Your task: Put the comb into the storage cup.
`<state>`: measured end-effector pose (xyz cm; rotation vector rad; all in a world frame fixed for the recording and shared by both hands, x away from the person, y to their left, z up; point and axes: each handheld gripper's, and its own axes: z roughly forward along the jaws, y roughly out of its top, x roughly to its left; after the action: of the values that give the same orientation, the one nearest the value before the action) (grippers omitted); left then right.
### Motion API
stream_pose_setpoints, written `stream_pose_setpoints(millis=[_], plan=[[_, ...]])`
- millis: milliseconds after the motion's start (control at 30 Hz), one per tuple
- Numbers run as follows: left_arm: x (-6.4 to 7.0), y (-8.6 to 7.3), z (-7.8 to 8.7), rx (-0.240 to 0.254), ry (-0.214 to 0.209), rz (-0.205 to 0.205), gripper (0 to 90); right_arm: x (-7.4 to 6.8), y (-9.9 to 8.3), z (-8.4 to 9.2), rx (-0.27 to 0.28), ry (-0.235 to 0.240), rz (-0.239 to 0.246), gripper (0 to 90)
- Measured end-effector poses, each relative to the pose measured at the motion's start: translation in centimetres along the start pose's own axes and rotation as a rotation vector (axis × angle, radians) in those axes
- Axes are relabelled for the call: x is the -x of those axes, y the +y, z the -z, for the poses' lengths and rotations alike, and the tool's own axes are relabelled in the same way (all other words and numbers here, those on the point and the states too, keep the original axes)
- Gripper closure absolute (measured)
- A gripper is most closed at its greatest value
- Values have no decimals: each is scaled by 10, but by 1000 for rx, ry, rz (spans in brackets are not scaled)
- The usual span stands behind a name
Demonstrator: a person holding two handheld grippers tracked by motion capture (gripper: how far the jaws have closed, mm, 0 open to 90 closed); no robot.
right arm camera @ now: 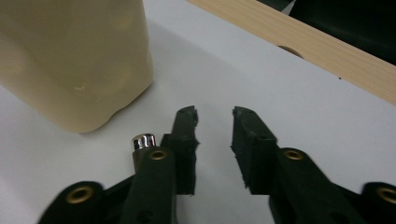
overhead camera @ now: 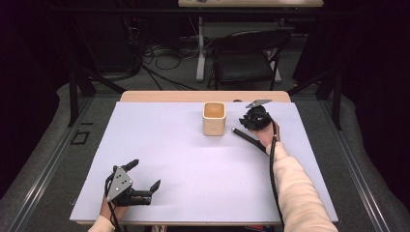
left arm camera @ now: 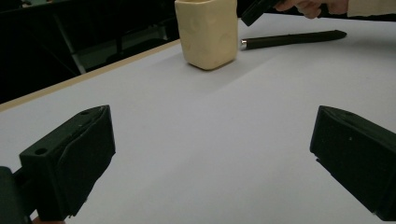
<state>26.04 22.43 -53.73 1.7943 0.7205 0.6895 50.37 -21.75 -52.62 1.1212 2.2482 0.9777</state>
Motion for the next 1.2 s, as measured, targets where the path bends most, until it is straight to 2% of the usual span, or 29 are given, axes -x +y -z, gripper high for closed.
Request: stream_pose_setpoints(millis=[67,100,167,367,733,1200], plan=[[0,0,0,-1,0,-1,1,-2,0,-1,-3,0,3,797],[0,0,0,-1,0,0,1,-6,1,-5,-8,5,8,883],[0,0,0,0,-1,-2,1,-7,1,-6,-12,6,15,899],[0,0,0,0,-3,-2,1,-16,2,-17,-33,1,47,900],[0,0,0,1,-1,-3,2,-24,-2,-30,-74,-11,51,900],[0,0,0,1,0,-5,2,-33,-5,-28,-96,36,54,900]])
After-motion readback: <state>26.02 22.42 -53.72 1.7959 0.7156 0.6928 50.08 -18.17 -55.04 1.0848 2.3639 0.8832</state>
